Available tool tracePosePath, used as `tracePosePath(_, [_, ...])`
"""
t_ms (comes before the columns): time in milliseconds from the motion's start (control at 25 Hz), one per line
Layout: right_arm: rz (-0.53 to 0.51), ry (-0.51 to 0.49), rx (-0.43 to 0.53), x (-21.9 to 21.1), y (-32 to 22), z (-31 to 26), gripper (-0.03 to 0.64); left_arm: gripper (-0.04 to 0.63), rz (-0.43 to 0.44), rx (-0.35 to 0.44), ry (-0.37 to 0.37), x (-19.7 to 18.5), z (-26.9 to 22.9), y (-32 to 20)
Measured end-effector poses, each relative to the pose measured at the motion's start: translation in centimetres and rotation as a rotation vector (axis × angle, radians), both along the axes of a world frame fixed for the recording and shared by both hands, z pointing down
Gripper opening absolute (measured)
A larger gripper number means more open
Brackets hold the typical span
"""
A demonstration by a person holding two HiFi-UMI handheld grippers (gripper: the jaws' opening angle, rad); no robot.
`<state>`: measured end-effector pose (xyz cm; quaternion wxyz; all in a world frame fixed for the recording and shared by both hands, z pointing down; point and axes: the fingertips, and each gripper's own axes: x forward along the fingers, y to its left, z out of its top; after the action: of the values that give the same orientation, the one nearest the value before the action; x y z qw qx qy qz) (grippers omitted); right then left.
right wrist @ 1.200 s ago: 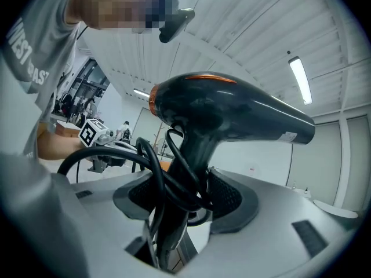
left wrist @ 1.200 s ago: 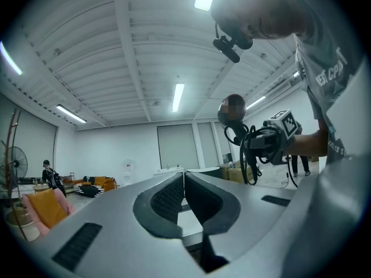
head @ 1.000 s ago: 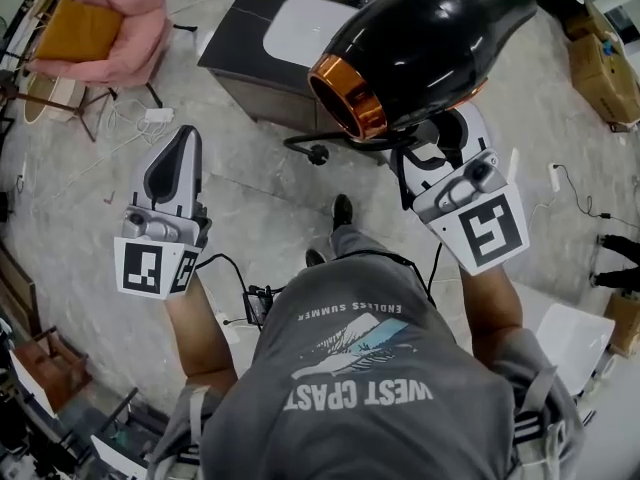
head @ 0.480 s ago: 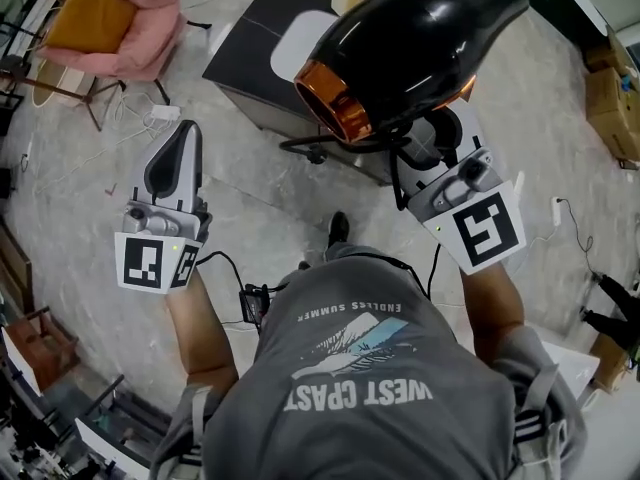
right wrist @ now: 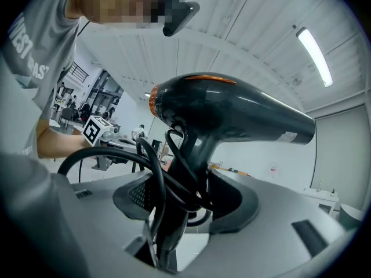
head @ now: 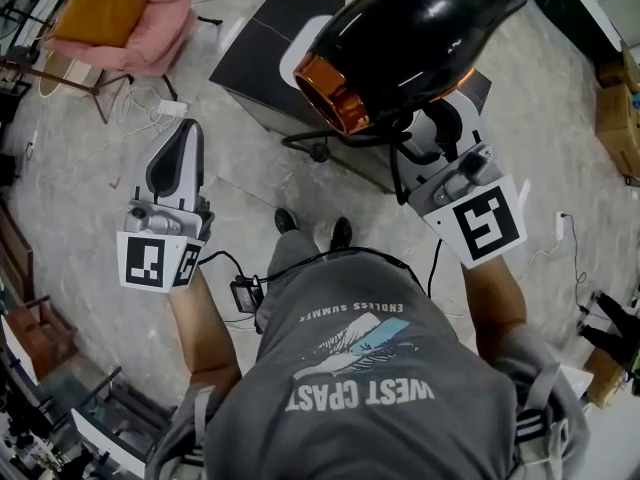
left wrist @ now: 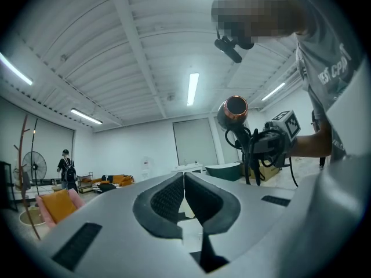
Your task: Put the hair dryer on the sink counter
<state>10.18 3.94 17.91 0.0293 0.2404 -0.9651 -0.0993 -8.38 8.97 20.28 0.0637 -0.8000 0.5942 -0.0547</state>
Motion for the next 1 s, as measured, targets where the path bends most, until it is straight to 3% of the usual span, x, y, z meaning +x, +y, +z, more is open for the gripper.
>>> tracePosePath(280, [0.034, 0.031, -0.004, -3.1, -2.5, 0.8, 0.261, 0.02, 0.051, 0.0, 0.021, -3.0, 0.9, -3.9])
tracePosePath(560, [0.097, 0.041, -0.042, -8.3, -7.2, 1.5, 0.261, 0.02, 0.12, -0.004, 0.04, -8.4, 0.9, -10.6])
tracePosePath(1000, [0.21, 0.067, -0.03, -10.7, -11.0, 2.0, 0.261, 0.02, 0.234, -0.002, 0.033, -10.6, 0.4, -15.7])
